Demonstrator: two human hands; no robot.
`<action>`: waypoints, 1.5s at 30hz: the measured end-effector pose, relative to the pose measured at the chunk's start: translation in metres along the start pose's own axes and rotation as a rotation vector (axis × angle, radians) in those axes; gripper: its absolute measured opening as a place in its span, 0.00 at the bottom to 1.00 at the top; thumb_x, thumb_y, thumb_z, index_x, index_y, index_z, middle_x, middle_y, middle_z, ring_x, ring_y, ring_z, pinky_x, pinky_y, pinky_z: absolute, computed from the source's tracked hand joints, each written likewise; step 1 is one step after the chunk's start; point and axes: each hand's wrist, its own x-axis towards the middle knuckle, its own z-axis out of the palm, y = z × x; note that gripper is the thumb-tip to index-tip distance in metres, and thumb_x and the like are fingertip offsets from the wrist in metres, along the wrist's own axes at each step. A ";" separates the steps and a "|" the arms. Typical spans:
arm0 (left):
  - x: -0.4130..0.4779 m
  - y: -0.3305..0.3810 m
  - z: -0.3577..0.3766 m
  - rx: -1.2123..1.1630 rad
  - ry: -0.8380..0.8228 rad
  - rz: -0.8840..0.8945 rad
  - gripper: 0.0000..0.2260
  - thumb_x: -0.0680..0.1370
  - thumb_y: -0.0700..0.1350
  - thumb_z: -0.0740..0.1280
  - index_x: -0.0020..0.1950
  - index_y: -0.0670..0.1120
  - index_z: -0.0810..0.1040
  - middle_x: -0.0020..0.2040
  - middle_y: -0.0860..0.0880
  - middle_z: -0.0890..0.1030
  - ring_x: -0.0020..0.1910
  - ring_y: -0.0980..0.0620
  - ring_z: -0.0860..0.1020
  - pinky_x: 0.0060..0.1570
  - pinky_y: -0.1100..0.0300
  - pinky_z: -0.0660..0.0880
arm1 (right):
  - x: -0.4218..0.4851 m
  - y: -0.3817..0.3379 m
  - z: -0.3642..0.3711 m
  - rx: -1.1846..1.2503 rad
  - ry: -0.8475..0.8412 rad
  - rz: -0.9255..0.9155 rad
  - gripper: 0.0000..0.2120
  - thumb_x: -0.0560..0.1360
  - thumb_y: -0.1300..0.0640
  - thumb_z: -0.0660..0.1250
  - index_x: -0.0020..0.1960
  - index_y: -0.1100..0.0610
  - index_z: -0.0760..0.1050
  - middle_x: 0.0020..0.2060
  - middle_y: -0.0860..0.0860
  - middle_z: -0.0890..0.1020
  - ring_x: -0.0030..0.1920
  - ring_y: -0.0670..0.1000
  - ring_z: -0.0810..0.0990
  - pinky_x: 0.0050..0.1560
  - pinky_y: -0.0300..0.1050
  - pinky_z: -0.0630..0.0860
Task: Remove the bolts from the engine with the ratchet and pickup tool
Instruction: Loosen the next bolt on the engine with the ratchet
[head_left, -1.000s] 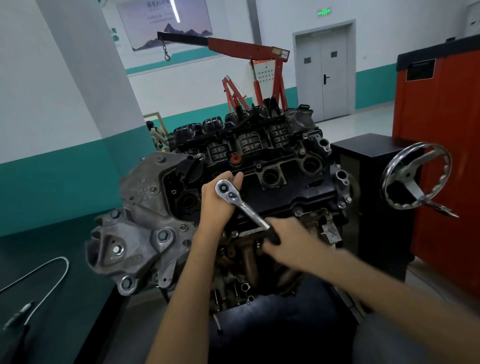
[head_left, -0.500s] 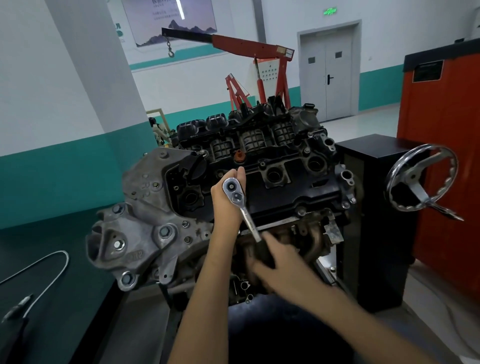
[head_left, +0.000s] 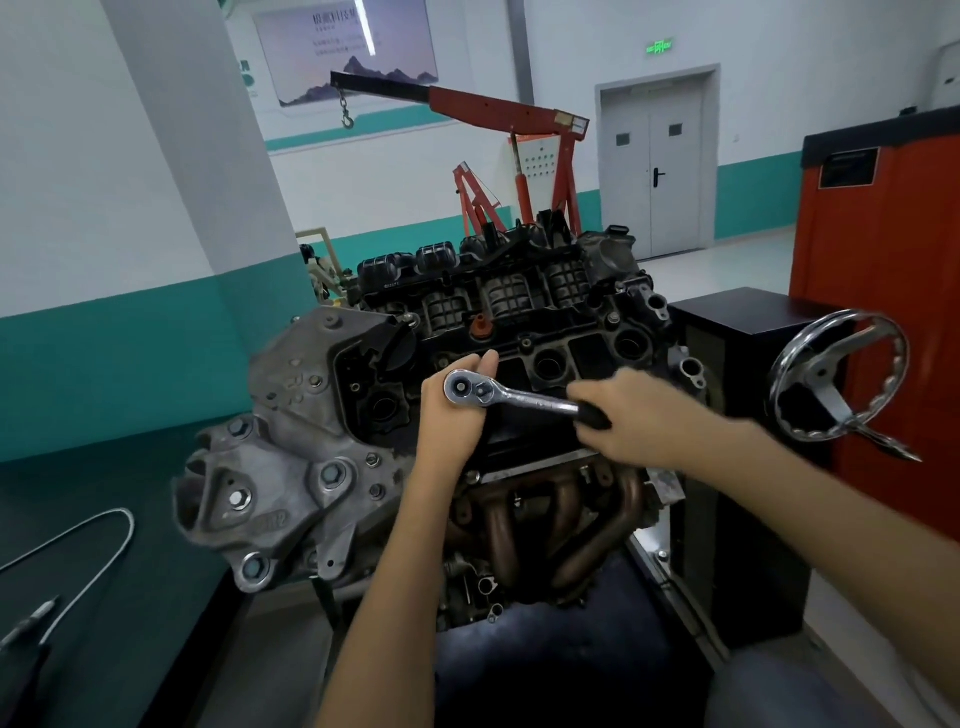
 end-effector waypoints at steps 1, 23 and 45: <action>0.000 -0.001 0.003 -0.017 0.029 -0.005 0.23 0.81 0.46 0.64 0.29 0.48 0.59 0.25 0.57 0.61 0.26 0.59 0.59 0.28 0.68 0.59 | -0.010 -0.007 0.016 0.119 0.005 0.047 0.08 0.73 0.53 0.65 0.38 0.47 0.66 0.29 0.47 0.72 0.28 0.46 0.73 0.29 0.41 0.68; -0.001 0.006 0.004 -0.022 0.022 0.058 0.23 0.81 0.44 0.64 0.29 0.45 0.60 0.25 0.54 0.61 0.26 0.57 0.59 0.28 0.62 0.58 | 0.010 0.001 -0.014 -0.027 -0.047 0.032 0.08 0.71 0.56 0.65 0.37 0.48 0.67 0.29 0.45 0.71 0.30 0.46 0.71 0.32 0.40 0.67; 0.000 0.006 0.001 0.072 -0.035 0.122 0.22 0.80 0.41 0.66 0.29 0.45 0.60 0.26 0.53 0.61 0.27 0.57 0.59 0.28 0.63 0.57 | 0.005 0.004 -0.021 -0.082 -0.050 -0.047 0.03 0.72 0.55 0.65 0.41 0.48 0.71 0.28 0.42 0.69 0.30 0.47 0.71 0.36 0.42 0.70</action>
